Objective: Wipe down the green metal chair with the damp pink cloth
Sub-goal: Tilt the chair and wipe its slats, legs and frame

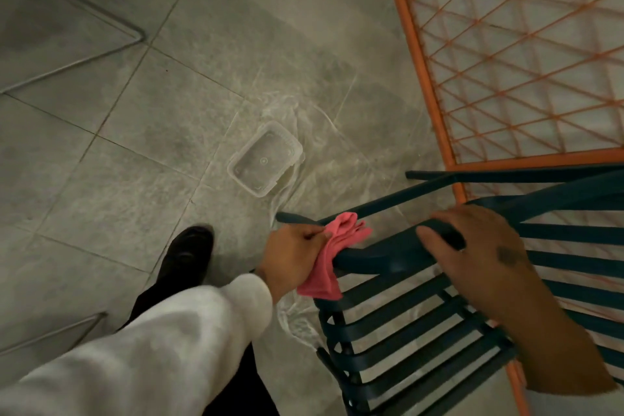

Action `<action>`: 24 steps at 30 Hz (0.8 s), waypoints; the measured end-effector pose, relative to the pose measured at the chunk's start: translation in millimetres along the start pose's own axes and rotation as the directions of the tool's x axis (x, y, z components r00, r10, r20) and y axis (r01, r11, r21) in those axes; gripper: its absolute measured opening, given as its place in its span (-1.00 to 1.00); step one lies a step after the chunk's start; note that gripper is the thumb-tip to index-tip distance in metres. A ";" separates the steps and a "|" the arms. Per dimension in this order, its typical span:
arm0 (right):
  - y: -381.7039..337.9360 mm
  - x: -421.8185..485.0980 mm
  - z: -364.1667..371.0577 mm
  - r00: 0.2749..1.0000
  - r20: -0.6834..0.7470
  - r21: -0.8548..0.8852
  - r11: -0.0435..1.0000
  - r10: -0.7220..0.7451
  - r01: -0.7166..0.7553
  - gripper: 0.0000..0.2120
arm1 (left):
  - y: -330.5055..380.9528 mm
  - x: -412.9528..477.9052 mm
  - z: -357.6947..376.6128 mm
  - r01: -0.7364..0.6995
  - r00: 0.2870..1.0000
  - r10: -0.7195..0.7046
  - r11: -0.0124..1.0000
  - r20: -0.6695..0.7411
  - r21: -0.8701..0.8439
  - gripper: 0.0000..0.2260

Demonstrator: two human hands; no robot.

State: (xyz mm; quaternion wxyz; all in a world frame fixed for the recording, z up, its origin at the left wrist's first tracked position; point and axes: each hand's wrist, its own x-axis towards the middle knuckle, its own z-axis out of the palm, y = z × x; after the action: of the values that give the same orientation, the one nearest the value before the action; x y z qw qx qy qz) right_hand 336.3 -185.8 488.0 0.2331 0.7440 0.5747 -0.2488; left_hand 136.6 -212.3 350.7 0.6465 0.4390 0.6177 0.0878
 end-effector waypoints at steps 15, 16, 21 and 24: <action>50.0 8.9 5.1 0.951 -0.117 0.406 0.888 0.285 -0.216 -0.23 | 22.1 18.0 -15.2 0.138 0.959 -0.155 0.987 0.237 0.087 -0.66; 47.0 11.4 6.8 0.952 -0.112 0.399 0.890 0.286 -0.220 -0.24 | 23.5 19.0 -16.3 0.144 0.962 -0.161 0.985 0.220 0.092 -0.67; 42.6 17.6 12.5 0.957 -0.117 0.360 0.910 0.265 -0.208 -0.30 | 31.0 46.2 -10.2 0.281 0.926 -0.319 0.940 0.203 0.195 -0.68; 40.6 17.8 4.2 0.960 -0.096 0.358 0.909 0.263 -0.213 -0.32 | 35.9 49.8 -2.0 0.286 0.930 -0.328 0.929 0.165 0.234 -0.67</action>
State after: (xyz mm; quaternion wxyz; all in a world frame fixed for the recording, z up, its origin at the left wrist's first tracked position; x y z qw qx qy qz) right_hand 379.0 -184.7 475.9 0.0866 0.8535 0.4422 -0.2618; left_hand 161.2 -157.2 339.3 0.6623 0.4077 0.6163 -0.1241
